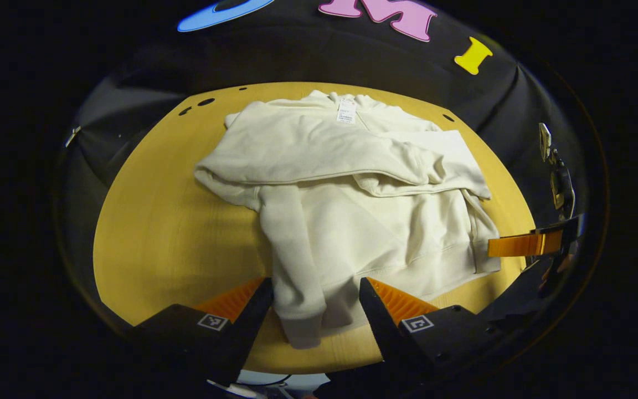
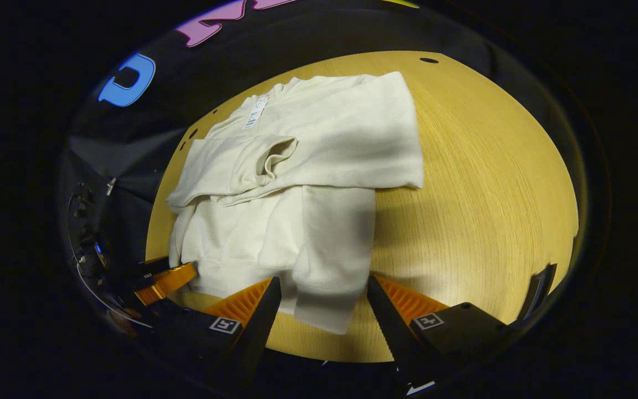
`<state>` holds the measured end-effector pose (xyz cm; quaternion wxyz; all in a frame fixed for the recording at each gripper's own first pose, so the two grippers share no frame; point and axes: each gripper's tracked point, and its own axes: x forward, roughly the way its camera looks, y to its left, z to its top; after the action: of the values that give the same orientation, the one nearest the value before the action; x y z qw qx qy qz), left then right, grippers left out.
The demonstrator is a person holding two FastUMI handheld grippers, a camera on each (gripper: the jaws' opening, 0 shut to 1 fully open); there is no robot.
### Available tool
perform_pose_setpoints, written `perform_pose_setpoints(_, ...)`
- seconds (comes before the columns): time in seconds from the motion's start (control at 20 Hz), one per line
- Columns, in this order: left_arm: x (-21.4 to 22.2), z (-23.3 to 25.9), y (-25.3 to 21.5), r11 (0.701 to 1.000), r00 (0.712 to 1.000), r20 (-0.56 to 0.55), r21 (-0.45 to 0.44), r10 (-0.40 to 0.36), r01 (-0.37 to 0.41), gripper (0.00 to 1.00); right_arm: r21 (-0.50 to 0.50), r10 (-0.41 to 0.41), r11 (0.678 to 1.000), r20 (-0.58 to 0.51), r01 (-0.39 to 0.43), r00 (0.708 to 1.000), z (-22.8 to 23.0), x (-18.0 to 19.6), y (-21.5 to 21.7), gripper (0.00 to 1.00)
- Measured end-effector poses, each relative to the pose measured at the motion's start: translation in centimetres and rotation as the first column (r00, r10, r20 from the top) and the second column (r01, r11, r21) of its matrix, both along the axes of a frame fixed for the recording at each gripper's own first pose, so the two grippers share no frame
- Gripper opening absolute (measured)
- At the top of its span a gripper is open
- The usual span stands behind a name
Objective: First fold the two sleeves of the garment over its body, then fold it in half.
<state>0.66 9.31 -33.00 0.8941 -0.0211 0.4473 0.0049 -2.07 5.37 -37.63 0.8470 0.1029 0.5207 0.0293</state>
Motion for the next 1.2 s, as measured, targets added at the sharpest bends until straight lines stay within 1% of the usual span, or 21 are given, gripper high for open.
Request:
perform_pose_setpoints(0.05,-0.2,-0.6,0.0,1.000,1.000,-0.031,0.005,0.003,-0.003,0.98,-0.016,0.004,1.000,-0.016,-0.004,1.000,-0.4,0.0,-0.2,0.97)
perform_pose_setpoints(0.1,-0.2,-0.6,0.2,1.000,0.999,-0.040,0.025,0.003,-0.002,0.98,-0.024,0.003,1.000,0.002,-0.003,1.000,-0.5,0.6,-0.1,0.96)
perform_pose_setpoints(0.15,0.1,-0.6,0.2,0.999,0.999,-0.032,0.042,-0.008,0.010,0.99,-0.031,0.007,0.999,-0.003,-0.007,1.000,-0.3,0.6,-0.1,0.94)
perform_pose_setpoints(0.2,-0.2,-1.0,0.2,0.998,0.999,-0.049,0.066,-0.009,0.012,0.99,-0.037,0.008,0.999,-0.001,-0.008,1.000,-0.5,0.9,-0.1,0.92)
perform_pose_setpoints(0.25,0.0,-0.7,0.1,0.997,0.999,-0.040,0.073,-0.009,0.012,0.99,-0.049,0.002,0.999,-0.012,-0.003,1.000,-0.6,0.9,-0.1,0.92)
perform_pose_setpoints(0.3,0.0,-1.0,-0.1,0.997,0.999,-0.053,0.075,0.003,0.001,1.00,-0.078,-0.009,0.997,-0.024,0.007,1.000,-0.8,0.9,-0.6,0.92)
perform_pose_setpoints(0.35,0.1,-0.7,-0.2,0.997,0.999,-0.041,0.071,0.025,-0.022,0.99,-0.102,-0.010,0.995,-0.031,0.006,0.999,-0.9,0.8,-0.6,0.91)
perform_pose_setpoints(0.4,0.1,-0.9,-0.1,0.997,0.998,-0.040,0.066,0.049,-0.046,0.99,-0.129,0.000,0.992,-0.038,-0.005,0.999,-1.1,0.8,-0.5,0.83)
perform_pose_setpoints(0.5,0.2,-0.8,-0.1,0.995,0.997,-0.021,0.061,0.077,-0.076,0.98,-0.216,0.059,0.974,-0.035,-0.065,0.998,-1.3,0.5,-0.3,0.83)
perform_pose_setpoints(0.6,0.3,-0.8,-0.3,0.996,0.998,0.010,0.056,0.069,-0.070,0.96,-0.318,0.152,0.937,0.002,-0.144,0.988,-1.5,0.2,0.2,0.83)
perform_pose_setpoints(0.65,0.5,-0.9,-0.6,0.997,0.999,0.030,0.058,0.039,-0.041,0.90,-0.315,0.164,0.938,0.038,-0.144,0.986,-1.5,0.2,1.0,0.85)
perform_pose_setpoints(0.7,0.4,-0.8,-1.0,0.998,0.999,0.033,0.061,-0.001,-0.001,0.79,-0.313,0.154,0.940,0.048,-0.132,0.987,-1.7,0.3,0.9,0.82)
perform_pose_setpoints(0.75,0.5,-0.9,-1.4,0.998,0.998,0.043,0.056,-0.040,0.038,0.71,-0.299,0.147,0.946,0.045,-0.128,0.988,-1.8,0.5,1.0,0.75)
perform_pose_setpoints(0.8,0.6,-0.8,-1.6,0.997,0.997,0.053,0.049,-0.058,0.056,0.51,-0.292,0.147,0.948,0.036,-0.130,0.989,-1.6,0.3,0.8,0.72)
perform_pose_setpoints(0.85,0.8,-0.9,-1.7,0.998,0.997,0.062,0.042,-0.056,0.054,0.46,-0.274,0.149,0.952,0.030,-0.136,0.988,-1.7,0.5,1.0,0.70)
perform_pose_setpoints(0.9,0.7,-0.8,-1.8,0.998,0.997,0.064,0.024,-0.051,0.049,0.41,-0.251,0.141,0.959,0.034,-0.129,0.989,-1.7,0.4,1.1,0.63)
perform_pose_setpoints(1.0,0.8,-0.6,-2.0,0.999,0.997,0.051,-0.013,-0.052,0.052,0.27,-0.189,0.118,0.976,0.047,-0.107,0.992,-1.6,0.5,1.4,0.32)
perform_pose_setpoints(1.05,0.7,-0.6,-2.0,0.998,0.998,0.037,-0.030,-0.053,0.054,0.23,-0.163,0.127,0.979,0.043,-0.119,0.991,-1.7,0.1,1.5,0.32)
perform_pose_setpoints(1.1,0.7,-0.5,-2.0,0.997,0.998,0.017,-0.050,-0.052,0.053,0.20,-0.147,0.132,0.981,0.034,-0.126,0.991,-1.6,0.1,1.5,0.25)
perform_pose_setpoints(1.2,0.6,-0.5,-2.0,0.995,0.999,-0.028,-0.090,-0.046,0.044,0.16,-0.132,0.149,0.980,-0.008,-0.148,0.989,-1.6,-0.7,1.5,0.25)
